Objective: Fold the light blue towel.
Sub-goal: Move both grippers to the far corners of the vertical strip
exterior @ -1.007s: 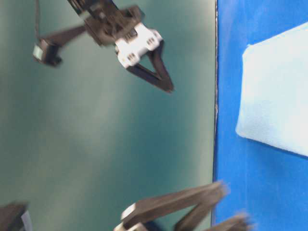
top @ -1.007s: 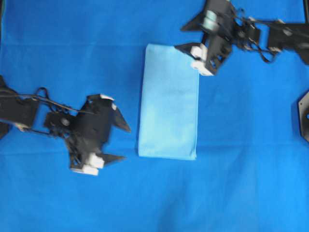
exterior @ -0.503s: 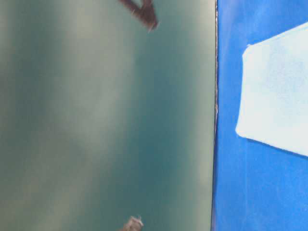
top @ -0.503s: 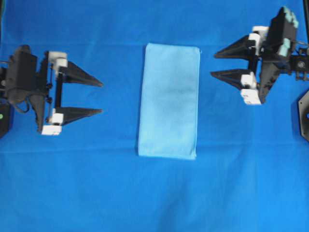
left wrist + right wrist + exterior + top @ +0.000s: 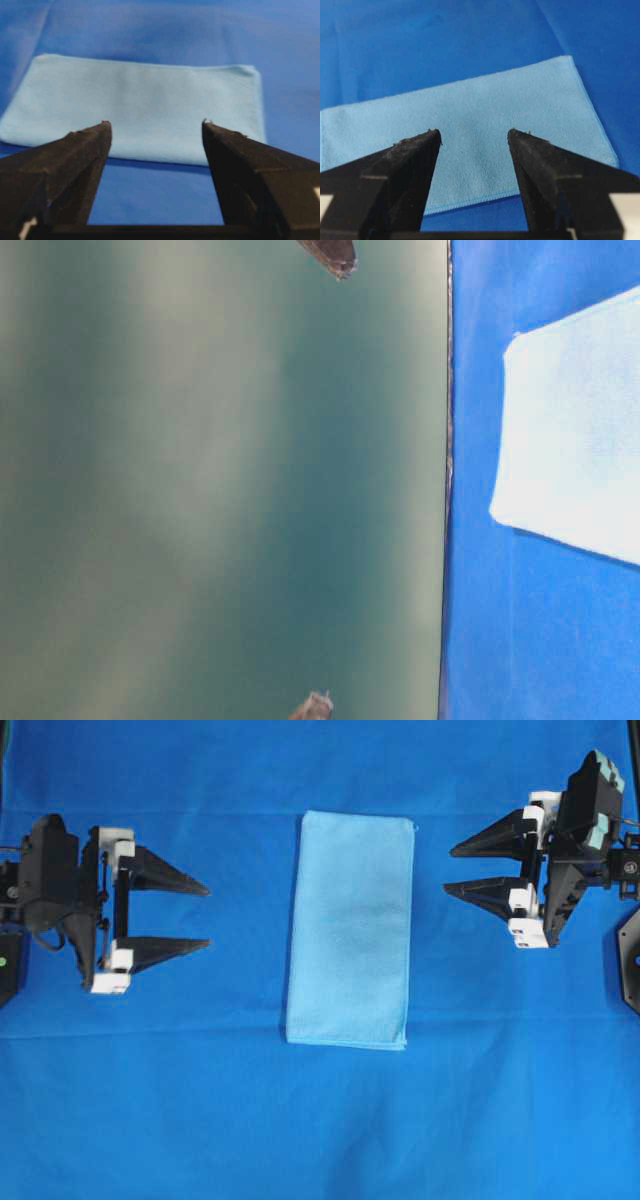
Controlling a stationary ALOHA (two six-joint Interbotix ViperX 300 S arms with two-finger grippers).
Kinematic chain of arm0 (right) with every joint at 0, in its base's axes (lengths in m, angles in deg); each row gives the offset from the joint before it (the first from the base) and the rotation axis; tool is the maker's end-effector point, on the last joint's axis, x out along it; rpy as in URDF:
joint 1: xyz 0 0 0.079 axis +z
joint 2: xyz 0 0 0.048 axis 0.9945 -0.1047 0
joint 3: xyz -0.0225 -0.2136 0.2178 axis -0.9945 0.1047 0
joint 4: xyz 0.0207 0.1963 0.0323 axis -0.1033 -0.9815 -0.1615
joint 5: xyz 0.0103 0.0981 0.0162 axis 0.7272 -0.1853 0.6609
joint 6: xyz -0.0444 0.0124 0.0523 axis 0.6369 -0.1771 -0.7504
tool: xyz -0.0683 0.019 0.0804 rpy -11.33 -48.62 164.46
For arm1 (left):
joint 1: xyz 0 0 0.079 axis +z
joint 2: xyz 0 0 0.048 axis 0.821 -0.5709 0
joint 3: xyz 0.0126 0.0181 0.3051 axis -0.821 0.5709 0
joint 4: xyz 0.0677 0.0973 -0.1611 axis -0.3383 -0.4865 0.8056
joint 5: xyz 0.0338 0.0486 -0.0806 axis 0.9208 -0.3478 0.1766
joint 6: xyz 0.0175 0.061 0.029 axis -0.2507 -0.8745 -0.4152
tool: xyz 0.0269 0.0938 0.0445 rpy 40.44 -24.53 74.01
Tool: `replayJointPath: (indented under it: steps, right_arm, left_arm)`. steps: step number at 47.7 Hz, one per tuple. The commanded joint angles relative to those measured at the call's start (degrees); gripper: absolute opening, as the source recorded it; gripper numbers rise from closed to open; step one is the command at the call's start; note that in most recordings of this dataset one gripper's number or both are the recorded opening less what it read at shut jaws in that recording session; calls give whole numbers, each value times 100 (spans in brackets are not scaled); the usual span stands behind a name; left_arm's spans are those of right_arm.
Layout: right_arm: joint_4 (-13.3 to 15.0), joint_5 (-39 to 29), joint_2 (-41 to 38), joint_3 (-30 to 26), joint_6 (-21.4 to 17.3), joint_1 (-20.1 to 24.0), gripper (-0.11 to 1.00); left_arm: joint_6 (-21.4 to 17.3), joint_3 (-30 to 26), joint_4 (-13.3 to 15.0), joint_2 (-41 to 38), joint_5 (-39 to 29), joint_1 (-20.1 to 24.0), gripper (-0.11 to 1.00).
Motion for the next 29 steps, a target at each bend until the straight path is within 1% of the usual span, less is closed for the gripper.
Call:
replayJointPath:
  steps: [1, 6, 11, 21, 29]
  right_arm:
    - [-9, -62, -123, -229, 9, -79, 61]
    - [-9, -316, -501, -475, 44, -308, 61]
    - [53, -729, -1072, -817, 97, -598, 61]
    - [369, -1468, -2057, -1477, 105, -1037, 61]
    - [519, -1459, -2593, -1723, 105, -1222, 61]
  left_arm:
    - [9, -272, 0, -211, 53, 211, 70]
    - [-44, -589, 9, -677, 53, 466, 70]
    - [-97, -1011, 0, -1310, 53, 791, 70]
    - [-97, -1749, 0, -2575, 53, 1336, 70]
    - [-97, -2215, 0, -3349, 62, 1670, 72]
